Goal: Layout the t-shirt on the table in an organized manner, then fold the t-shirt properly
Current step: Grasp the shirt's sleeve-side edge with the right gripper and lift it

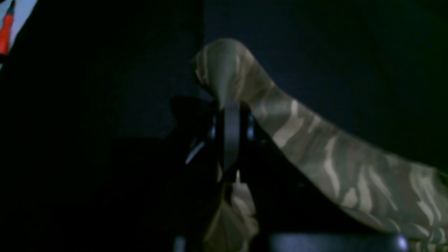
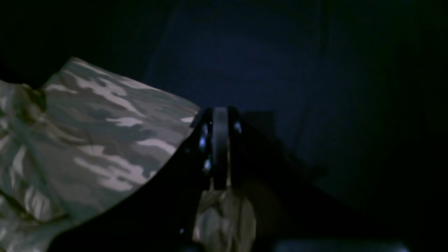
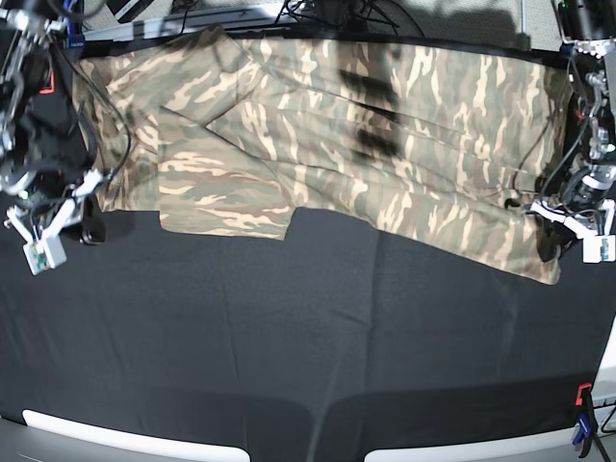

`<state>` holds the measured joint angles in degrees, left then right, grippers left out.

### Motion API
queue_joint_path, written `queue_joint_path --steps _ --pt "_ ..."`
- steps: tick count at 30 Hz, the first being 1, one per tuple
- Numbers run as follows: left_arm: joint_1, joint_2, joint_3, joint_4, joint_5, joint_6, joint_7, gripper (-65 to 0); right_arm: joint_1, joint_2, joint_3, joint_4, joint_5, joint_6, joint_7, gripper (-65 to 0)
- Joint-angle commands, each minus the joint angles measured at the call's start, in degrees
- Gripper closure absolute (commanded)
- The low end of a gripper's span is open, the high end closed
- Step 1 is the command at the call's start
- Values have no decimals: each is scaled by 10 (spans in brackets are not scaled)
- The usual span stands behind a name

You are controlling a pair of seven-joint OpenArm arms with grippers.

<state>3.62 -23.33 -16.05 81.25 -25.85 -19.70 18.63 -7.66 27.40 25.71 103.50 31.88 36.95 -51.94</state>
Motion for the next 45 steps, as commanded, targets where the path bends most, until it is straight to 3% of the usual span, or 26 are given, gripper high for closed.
queue_joint_path --steps 1,4,6,8,9,17,28,32,37,45 --pt "-8 -10 -3 8 -5 0 -15 0 12 12 0 0 29 2 -7 0" --pt "-8 -10 -3 8 -5 0 -11 0 20 20 -2 -3 151 2 -108 -8" --pt "-8 -10 -3 8 -5 0 -11 0 13 28 -2 -3 222 4 -126 -150" --pt "-7 -10 -3 8 -5 0 -2 0 -3 31 -2 -3 205 6 -126 -281" --pt "-8 -10 -3 8 -5 0 2 0 -14 31 -2 -3 196 6 -126 -316" --pt "-7 -10 -3 8 -5 0 2 0 -100 31 -2 -3 260 5 -127 -324" --pt "-7 -10 -3 8 -5 0 2 0 -153 29 -6 45 267 21 -126 -323" --pt "-7 -10 -3 8 -5 0 2 0 -154 29 -47 86 188 31 -128 -323" --pt "-7 -10 -3 8 -5 0 5 0 -154 31 -155 119 46 31 -124 -313" --pt "-7 -10 -3 8 -5 0 10 0 -154 35 -275 122 -162 28 -54 -291"
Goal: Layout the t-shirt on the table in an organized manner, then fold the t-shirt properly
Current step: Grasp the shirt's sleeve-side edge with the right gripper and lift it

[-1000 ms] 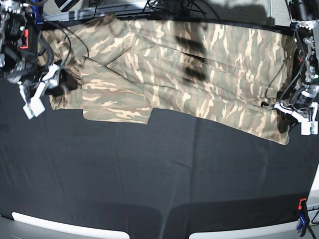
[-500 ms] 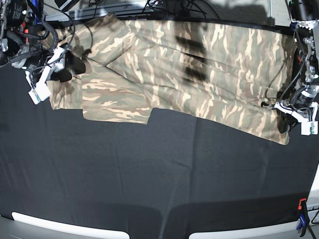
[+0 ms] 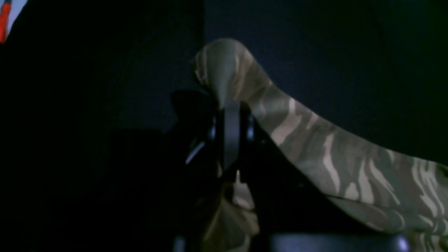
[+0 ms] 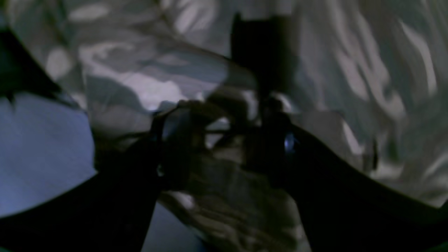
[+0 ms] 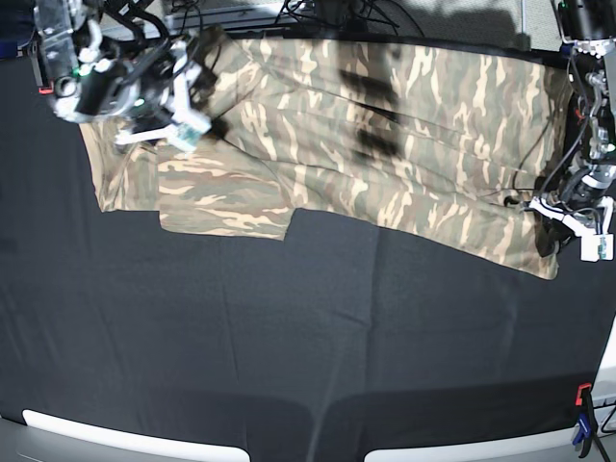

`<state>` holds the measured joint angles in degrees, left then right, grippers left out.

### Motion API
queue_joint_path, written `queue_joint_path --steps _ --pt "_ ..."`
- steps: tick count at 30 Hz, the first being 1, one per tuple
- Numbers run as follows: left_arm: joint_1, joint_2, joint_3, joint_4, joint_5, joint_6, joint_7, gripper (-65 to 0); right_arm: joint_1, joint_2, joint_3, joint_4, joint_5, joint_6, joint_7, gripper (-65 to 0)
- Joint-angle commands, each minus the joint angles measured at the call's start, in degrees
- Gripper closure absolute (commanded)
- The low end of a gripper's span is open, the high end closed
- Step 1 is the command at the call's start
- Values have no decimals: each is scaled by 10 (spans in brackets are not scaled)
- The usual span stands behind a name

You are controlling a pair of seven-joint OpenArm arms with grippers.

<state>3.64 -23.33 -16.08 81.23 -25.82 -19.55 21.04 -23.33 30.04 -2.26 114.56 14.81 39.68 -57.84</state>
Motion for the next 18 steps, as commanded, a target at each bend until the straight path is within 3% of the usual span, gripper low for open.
queue_joint_path --steps 1,6,9,12,18 --pt "-8 -10 -3 9 -5 -2 -14 0 3 14 -4 12 -13 -10 14 -291" --pt "-8 -10 -3 9 -5 -2 -14 0 3 52 -35 12 -124 -71 61 -291" --pt "-8 -10 -3 9 -5 -2 -14 0 6 63 -35 12 -149 -140 71 -291" --pt "-8 -10 -3 9 -5 -2 -14 0 14 63 -35 12 -141 -144 71 -291" --pt "-8 -10 -3 9 -5 -2 -14 0 15 63 -35 51 -50 -124 41 -291"
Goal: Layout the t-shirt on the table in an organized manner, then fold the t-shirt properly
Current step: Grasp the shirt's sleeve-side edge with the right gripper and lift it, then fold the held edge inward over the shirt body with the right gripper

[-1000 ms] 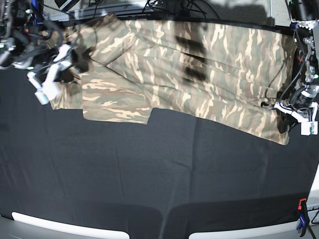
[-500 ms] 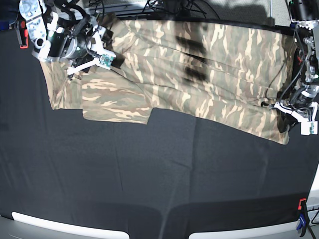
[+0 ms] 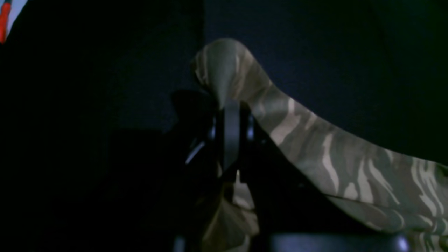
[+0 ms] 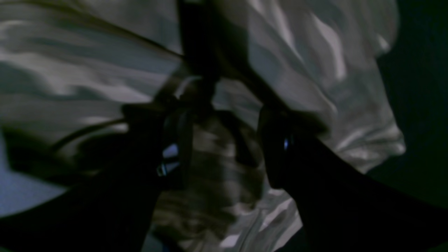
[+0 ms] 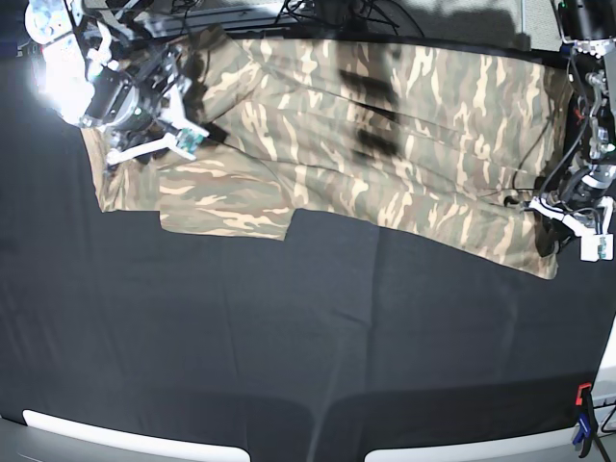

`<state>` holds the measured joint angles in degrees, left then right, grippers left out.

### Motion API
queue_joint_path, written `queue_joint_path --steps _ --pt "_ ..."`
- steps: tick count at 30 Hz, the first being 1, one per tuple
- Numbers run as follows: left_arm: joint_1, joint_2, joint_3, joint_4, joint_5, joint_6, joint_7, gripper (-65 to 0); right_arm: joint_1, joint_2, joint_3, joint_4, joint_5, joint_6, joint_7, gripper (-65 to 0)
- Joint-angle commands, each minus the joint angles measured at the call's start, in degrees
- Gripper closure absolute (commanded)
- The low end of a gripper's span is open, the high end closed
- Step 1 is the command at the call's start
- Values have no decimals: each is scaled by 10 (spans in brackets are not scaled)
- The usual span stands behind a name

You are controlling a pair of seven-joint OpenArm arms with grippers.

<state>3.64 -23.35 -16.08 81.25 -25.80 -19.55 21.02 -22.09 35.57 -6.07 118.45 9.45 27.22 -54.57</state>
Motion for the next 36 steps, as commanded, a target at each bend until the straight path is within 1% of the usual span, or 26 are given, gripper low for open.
queue_joint_path --steps 1,3,8,14,19,29,34,36 --pt "-8 -9 -3 8 2 -2 -14 0 3 8 3 26 16 2 2 -291" --pt "-8 -9 -3 8 15 -2 -13 0 3 8 3 51 19 2 2 -291" --pt "-8 -9 -3 8 19 -1 -9 0 3 10 3 59 -18 3 7 -291" --pt "-8 -9 -3 8 18 -1 -6 0 3 21 3 25 -19 8 18 -291" --pt "-8 -9 -3 8 17 -1 -5 0 3 21 3 -9 -35 9 54 -291" --pt "-8 -9 -3 8 17 -1 -5 0 3 21 3 -17 -48 11 62 -291" --pt "-8 -9 -3 8 17 -1 -1 0 3 21 3 -47 -78 10 82 -290" --pt "-8 -9 -3 8 17 -1 0 0 3 21 3 -52 -80 10 83 -265"
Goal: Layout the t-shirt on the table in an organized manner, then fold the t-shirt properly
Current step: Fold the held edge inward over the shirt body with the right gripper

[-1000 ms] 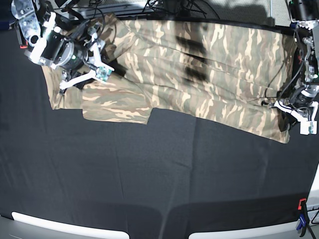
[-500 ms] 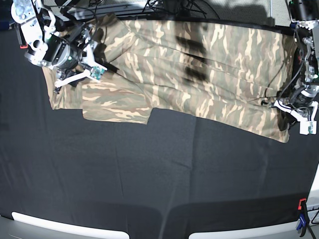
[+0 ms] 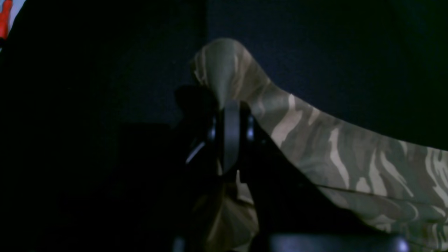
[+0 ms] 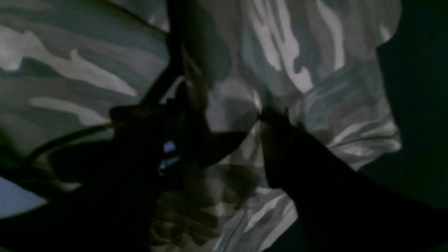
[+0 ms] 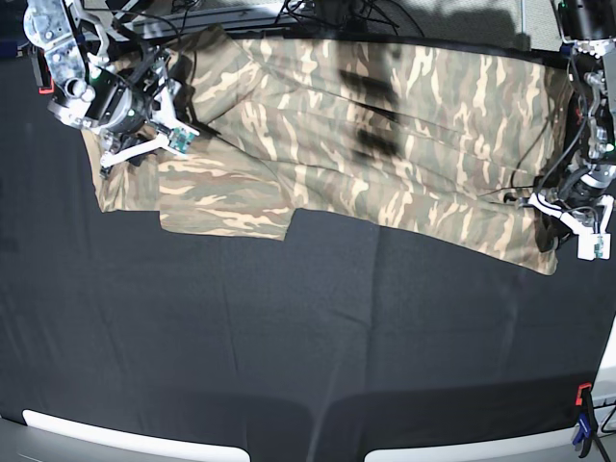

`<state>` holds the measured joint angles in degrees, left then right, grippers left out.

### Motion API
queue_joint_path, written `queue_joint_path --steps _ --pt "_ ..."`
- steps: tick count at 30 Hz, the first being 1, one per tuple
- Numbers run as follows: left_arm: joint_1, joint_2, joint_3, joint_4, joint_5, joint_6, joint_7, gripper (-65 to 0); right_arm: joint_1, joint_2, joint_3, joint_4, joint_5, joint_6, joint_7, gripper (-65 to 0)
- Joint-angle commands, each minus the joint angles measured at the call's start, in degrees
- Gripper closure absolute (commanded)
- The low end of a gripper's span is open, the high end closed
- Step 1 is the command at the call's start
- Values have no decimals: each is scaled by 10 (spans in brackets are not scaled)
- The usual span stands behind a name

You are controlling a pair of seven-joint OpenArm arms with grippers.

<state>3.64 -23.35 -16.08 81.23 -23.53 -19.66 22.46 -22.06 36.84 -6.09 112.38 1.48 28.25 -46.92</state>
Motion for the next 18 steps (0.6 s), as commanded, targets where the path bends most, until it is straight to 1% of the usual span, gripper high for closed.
queue_joint_path --steps 1,3,7,8,9,12,13,14,16,18 --pt "-8 -9 -3 9 -5 0 -15 0 3 8 3 8 -1 -2 9 -240" --pt "-8 -9 -3 9 -5 0 -15 0 3 8 3 8 -1 -9 31 -178" --pt "-8 -9 -3 9 -5 0 -13 0 3 8 3 8 -42 -12 86 0" --pt "-8 -9 -3 9 -5 0 -11 0 3 8 3 8 -61 -22 97 0" --pt "-8 -9 -3 9 -5 0 -11 0 3 8 3 8 -82 -45 104 0" --pt "-8 -9 -3 9 -9 0 -11 0 5 10 9 9 -138 -133 114 0" --pt "-8 -10 -3 9 -17 0 -13 0 5 15 12 9 -148 -148 116 0" --pt "-8 -10 -3 9 -26 0 -15 0 5 21 15 9 -149 -156 119 0" --pt "-8 -9 -3 9 -38 0 -15 0 5 34 20 9 -148 -159 120 0" --pt "-8 -10 -3 9 -39 0 -15 0 5 45 24 9 -148 -181 120 0"
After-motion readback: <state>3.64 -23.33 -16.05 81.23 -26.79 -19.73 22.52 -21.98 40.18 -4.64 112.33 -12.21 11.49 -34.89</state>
